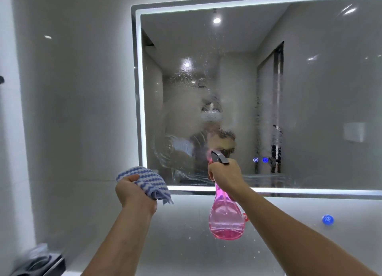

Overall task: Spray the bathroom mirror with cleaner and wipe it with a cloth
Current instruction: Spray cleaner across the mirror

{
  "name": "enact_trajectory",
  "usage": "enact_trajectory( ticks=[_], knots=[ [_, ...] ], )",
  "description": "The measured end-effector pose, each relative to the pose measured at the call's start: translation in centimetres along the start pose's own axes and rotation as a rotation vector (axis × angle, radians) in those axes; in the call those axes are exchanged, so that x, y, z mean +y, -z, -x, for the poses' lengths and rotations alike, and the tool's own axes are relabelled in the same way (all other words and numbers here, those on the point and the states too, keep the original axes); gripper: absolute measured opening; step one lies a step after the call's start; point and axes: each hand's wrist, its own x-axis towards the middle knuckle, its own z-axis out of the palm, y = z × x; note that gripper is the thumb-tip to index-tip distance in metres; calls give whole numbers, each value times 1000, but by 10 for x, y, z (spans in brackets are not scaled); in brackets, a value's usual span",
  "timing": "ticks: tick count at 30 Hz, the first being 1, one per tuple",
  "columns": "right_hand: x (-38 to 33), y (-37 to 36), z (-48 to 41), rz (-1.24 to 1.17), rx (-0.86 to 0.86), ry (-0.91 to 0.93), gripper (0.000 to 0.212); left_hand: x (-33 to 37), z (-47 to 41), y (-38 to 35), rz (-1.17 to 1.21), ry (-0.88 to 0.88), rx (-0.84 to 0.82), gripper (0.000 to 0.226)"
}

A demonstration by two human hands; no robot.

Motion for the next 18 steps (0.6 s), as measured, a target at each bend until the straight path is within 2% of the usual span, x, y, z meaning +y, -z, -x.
enact_trajectory(
  ticks=[2, 5, 12, 18],
  knots=[
    [7, -6, 2, 18, -21, -2, 21, 3, 1, 4, -4, -17, 47, 47],
    [15, -13, 5, -7, -43, -6, 20, 5, 4, 7, 12, 5, 33, 40],
    [35, -18, 8, 19, 21, -25, 25, -2, 13, 2, 4, 22, -162, 53],
    [49, 0, 7, 31, 128, -21, 22, -11, 11, -2, -33, 77, -197, 50]
  ],
)
